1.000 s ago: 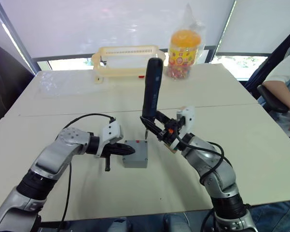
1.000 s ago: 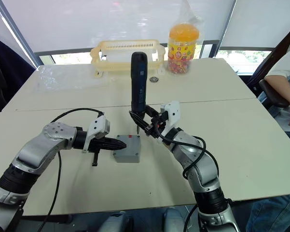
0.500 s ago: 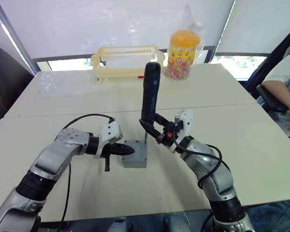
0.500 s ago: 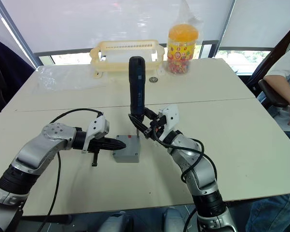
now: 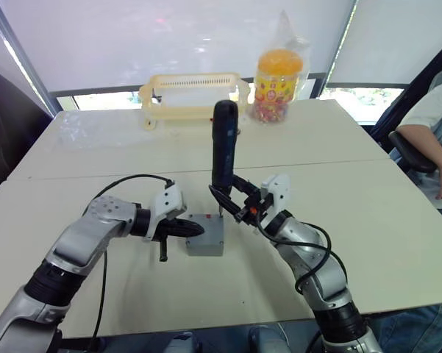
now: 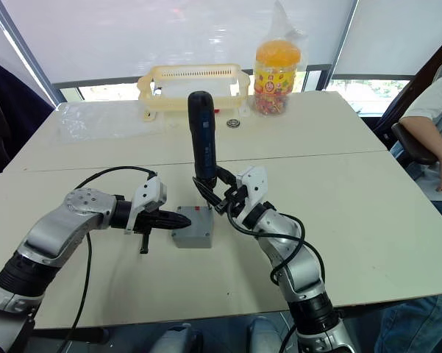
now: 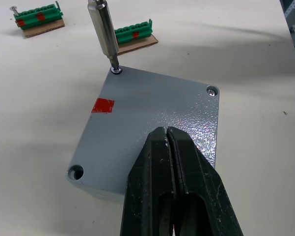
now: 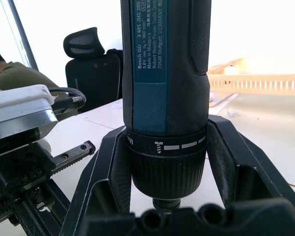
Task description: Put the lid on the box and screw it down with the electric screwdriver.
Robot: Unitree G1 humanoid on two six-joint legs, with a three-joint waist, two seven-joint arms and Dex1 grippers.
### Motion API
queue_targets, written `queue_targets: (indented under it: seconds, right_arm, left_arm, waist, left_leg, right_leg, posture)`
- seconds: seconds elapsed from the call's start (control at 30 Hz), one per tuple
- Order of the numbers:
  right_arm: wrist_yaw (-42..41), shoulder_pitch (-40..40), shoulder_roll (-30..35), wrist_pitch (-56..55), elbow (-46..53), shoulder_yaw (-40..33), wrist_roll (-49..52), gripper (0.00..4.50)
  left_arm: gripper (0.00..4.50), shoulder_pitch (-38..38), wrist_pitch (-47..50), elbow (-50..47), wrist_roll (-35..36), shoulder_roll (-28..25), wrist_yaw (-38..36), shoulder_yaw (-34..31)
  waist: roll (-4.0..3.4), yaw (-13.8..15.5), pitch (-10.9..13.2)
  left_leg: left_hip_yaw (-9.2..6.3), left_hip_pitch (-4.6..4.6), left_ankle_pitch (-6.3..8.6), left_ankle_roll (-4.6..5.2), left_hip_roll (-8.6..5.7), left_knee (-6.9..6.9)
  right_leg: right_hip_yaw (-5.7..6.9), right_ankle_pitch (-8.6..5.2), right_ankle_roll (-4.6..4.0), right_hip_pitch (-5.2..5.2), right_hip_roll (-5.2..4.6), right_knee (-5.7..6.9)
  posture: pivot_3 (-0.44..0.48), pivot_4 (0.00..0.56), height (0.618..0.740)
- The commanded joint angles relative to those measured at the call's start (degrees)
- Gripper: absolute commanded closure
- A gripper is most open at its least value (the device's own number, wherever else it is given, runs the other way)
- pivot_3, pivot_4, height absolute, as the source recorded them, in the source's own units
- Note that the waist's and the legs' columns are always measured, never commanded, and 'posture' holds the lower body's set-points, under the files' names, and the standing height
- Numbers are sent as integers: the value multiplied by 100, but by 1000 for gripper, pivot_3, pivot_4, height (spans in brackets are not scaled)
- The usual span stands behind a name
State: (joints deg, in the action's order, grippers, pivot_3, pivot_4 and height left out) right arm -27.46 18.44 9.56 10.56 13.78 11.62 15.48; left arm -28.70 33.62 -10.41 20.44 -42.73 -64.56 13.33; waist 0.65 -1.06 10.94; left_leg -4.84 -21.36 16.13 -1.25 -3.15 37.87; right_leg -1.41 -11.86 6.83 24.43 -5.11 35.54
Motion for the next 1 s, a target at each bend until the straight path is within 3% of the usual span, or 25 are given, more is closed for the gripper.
queue_targets:
  seconds: [0.03, 1.0]
  right_arm:
    - [-40, -69, 34, -137, -149, 87, -221, 2728]
    - [-175, -346, 192, -209, -602, 267, -541, 2728]
  left_arm:
    - [4500, 120, 139, -83, -82, -60, 2, 84]
    - [4500, 103, 279, -170, -80, -28, 39, 92]
  waist:
    - [1, 1, -2]
    - [0, 9, -92]
  left_leg:
    - [0, 0, 0, 0, 0, 0]
    - [-3, 4, 1, 1, 0, -1]
  right_leg:
    - [0, 0, 0, 0, 0, 0]
    - [1, -1, 0, -9, 0, -8]
  posture:
    - [0, 150, 740]
    - [0, 150, 740]
